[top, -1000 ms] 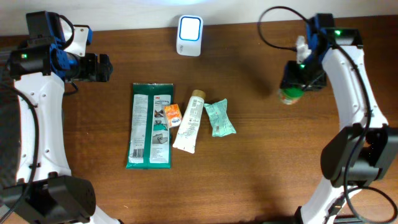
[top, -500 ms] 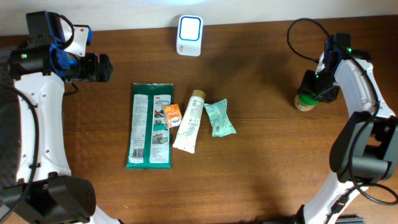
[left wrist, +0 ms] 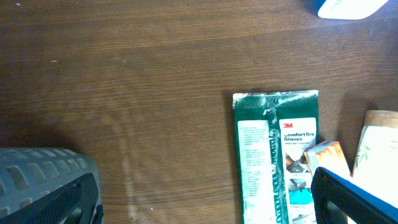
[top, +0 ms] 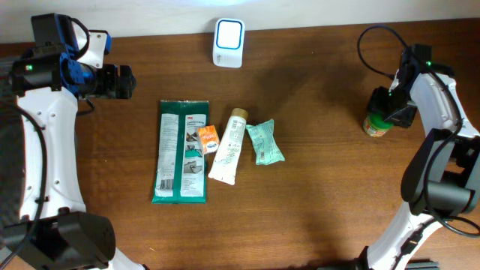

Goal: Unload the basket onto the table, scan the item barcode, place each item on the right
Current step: 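Carry jar right and set it down, open right gripper, then reach right gripper to the light green packet and grasp it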

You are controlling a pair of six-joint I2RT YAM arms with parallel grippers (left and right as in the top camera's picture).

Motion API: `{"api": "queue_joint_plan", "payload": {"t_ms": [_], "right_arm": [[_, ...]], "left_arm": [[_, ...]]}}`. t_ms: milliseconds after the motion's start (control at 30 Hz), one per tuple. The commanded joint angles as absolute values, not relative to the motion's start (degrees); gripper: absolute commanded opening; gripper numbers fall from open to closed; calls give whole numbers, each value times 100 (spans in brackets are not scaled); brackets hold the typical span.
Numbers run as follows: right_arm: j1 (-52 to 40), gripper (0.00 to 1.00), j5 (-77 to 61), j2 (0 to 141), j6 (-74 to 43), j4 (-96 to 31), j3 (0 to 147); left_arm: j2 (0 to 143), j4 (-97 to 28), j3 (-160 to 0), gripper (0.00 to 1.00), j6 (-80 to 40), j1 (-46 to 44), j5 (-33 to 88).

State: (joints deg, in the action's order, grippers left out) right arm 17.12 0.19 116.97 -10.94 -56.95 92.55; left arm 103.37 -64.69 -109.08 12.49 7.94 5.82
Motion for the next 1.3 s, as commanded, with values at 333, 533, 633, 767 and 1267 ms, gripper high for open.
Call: {"api": "queue_joint_plan", "payload": {"t_ms": [333,533,633,767,1267], "right_arm": [[1529,98,-954,11107,-602,-7470,11037],[882,98,-1968,10875,-600,-8038,11308],[471,99,-1994,10951,-600,-7946,11172],[-266,20,-1994,11037,-604,-7489,10672],[-2067,4,-1743,11863,-2307,-4473,8774]], "left_arm": [[10219,-6464,-10945,99,1319,805,644],[10219,-6464,-10945,99,1319,805,644],[10219,-6464,-10945,99,1319,805,644],[10219,-6464,-10945,99,1319,805,644],[10219,-6464,-10945,99,1319,805,644]]}}
